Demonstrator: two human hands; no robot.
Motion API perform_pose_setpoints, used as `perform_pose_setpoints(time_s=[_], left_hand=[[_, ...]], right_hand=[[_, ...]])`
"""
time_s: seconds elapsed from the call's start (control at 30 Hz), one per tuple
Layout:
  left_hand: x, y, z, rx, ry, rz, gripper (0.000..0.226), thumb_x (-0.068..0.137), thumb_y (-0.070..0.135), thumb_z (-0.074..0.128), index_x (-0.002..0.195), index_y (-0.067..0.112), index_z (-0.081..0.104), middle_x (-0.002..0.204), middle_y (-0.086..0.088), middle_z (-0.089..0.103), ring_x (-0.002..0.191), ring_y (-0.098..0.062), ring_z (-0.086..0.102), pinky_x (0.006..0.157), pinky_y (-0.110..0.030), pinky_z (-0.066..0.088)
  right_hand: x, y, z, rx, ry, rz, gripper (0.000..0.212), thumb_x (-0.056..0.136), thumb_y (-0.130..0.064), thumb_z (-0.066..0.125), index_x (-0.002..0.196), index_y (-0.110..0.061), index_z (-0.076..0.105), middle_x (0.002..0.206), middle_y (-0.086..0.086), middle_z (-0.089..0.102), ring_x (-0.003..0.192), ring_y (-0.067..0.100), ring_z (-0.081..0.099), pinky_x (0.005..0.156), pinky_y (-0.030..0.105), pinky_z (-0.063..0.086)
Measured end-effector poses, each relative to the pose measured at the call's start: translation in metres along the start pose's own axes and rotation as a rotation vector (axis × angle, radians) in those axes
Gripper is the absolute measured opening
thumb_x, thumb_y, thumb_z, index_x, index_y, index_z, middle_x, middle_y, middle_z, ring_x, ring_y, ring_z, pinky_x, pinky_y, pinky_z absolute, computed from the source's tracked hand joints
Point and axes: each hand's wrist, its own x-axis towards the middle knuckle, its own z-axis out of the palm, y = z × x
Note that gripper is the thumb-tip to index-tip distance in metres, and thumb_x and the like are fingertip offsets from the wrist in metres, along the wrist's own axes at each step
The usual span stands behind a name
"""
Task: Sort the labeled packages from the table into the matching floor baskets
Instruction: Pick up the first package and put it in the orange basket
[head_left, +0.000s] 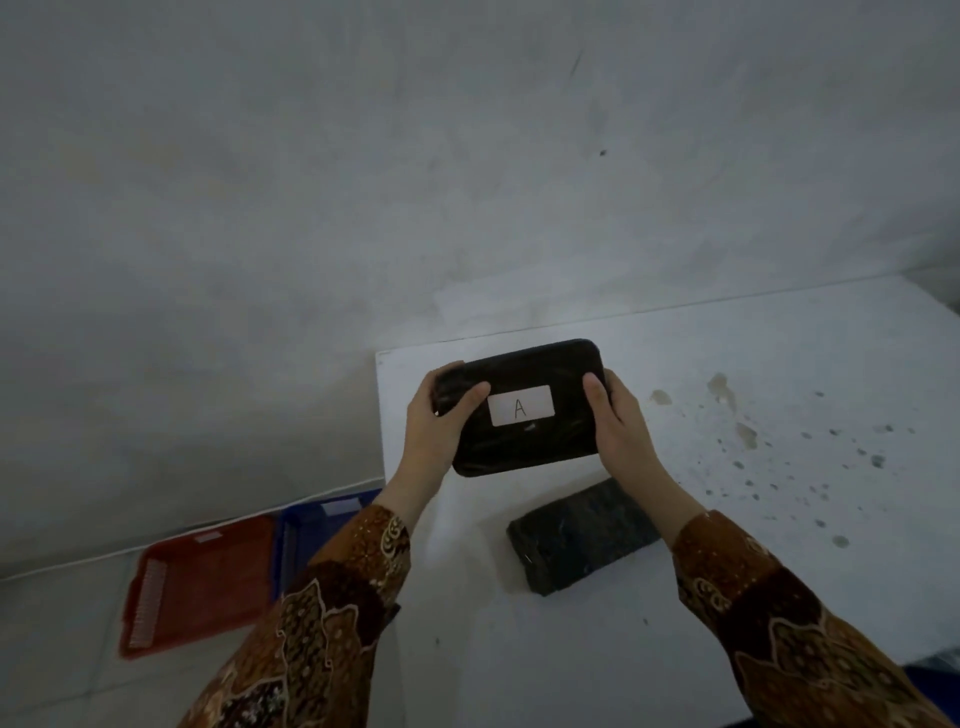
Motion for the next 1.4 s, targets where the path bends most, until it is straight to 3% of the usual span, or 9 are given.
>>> perform_pose_setpoints(time_s=[0.33, 0.43, 0.6, 0.77, 0.9, 1.0, 1.17, 1.27, 1.4], left_hand=[[-0.085, -0.023, -0.026, -0.042, 0.28, -0.116, 0.025, 0.082, 0.032, 0.072, 0.104, 0.028, 0.061, 0.098, 0.007, 0.07, 0.083, 0.0, 0.069, 0.064, -0.013, 0.055], [-0.125, -0.035, -0.059, -0.039, 0.374, -0.15, 0.023, 0.083, 0.03, 0.071, 0.103, 0.032, 0.06, 0.101, 0.006, 0.071, 0.092, -0.01, 0.07, 0.072, -0.022, 0.058], [-0.178, -0.045, -0.13, -0.06, 0.549, -0.201, 0.018, 0.086, 0.023, 0.068, 0.095, 0.035, 0.058, 0.098, 0.0, 0.07, 0.085, -0.013, 0.07, 0.063, -0.019, 0.058], [-0.215, -0.052, -0.217, -0.057, 0.679, -0.246, 0.036, 0.086, 0.026, 0.067, 0.12, 0.023, 0.053, 0.112, -0.008, 0.069, 0.098, -0.025, 0.069, 0.082, -0.042, 0.06], [-0.241, -0.06, -0.311, -0.092, 0.714, -0.257, 0.033, 0.089, 0.021, 0.063, 0.121, 0.021, 0.054, 0.115, -0.006, 0.068, 0.098, -0.022, 0.069, 0.075, -0.028, 0.061], [-0.254, -0.069, -0.38, -0.092, 0.733, -0.281, 0.029, 0.091, 0.023, 0.061, 0.119, 0.025, 0.057, 0.113, -0.003, 0.07, 0.094, -0.019, 0.071, 0.074, -0.031, 0.061], [-0.24, -0.088, -0.477, -0.022, 0.758, -0.312, 0.032, 0.092, 0.027, 0.06, 0.123, 0.023, 0.056, 0.105, 0.008, 0.07, 0.085, -0.001, 0.071, 0.06, -0.014, 0.057], [-0.215, -0.11, -0.528, 0.082, 0.742, -0.346, 0.024, 0.093, 0.026, 0.058, 0.117, 0.026, 0.056, 0.102, 0.01, 0.068, 0.088, -0.002, 0.07, 0.063, -0.013, 0.056], [-0.175, -0.158, -0.588, 0.291, 0.682, -0.37, 0.024, 0.095, 0.031, 0.053, 0.115, 0.018, 0.051, 0.094, 0.018, 0.061, 0.079, 0.016, 0.062, 0.055, -0.001, 0.047]], right_hand=[[-0.05, 0.023, 0.037, 0.069, -0.123, 0.12, 0.021, 0.098, -0.037, 0.037, 0.087, -0.031, 0.055, 0.091, 0.007, 0.064, 0.086, 0.023, 0.063, 0.076, 0.036, 0.055], [-0.078, 0.034, 0.073, 0.055, -0.214, 0.142, 0.022, 0.098, -0.037, 0.038, 0.089, -0.028, 0.056, 0.088, -0.001, 0.064, 0.084, 0.018, 0.063, 0.07, 0.027, 0.056], [-0.124, 0.032, 0.148, 0.025, -0.349, 0.166, 0.026, 0.097, -0.042, 0.037, 0.098, -0.025, 0.056, 0.091, -0.003, 0.066, 0.083, 0.01, 0.065, 0.065, 0.02, 0.055], [-0.164, 0.022, 0.239, 0.01, -0.428, 0.172, 0.041, 0.097, -0.042, 0.035, 0.116, -0.012, 0.056, 0.1, 0.004, 0.066, 0.089, 0.015, 0.065, 0.066, 0.019, 0.051], [-0.2, 0.007, 0.331, -0.034, -0.467, 0.199, 0.039, 0.098, -0.042, 0.034, 0.113, -0.014, 0.057, 0.099, 0.003, 0.066, 0.088, 0.014, 0.063, 0.072, 0.029, 0.053], [-0.227, -0.003, 0.397, -0.03, -0.469, 0.243, 0.035, 0.099, -0.038, 0.036, 0.114, -0.014, 0.056, 0.099, 0.001, 0.065, 0.086, 0.008, 0.062, 0.07, 0.021, 0.048], [-0.241, -0.014, 0.489, 0.005, -0.542, 0.274, 0.029, 0.096, -0.034, 0.045, 0.12, -0.017, 0.044, 0.096, -0.019, 0.056, 0.078, -0.019, 0.059, 0.059, -0.002, 0.045], [-0.227, -0.002, 0.544, 0.021, -0.58, 0.305, 0.029, 0.095, -0.029, 0.051, 0.119, -0.015, 0.045, 0.099, -0.014, 0.06, 0.079, -0.02, 0.059, 0.062, 0.0, 0.047], [-0.203, 0.042, 0.621, 0.012, -0.582, 0.323, 0.029, 0.095, -0.025, 0.05, 0.121, -0.014, 0.041, 0.1, -0.012, 0.058, 0.082, -0.016, 0.061, 0.063, 0.002, 0.048]])
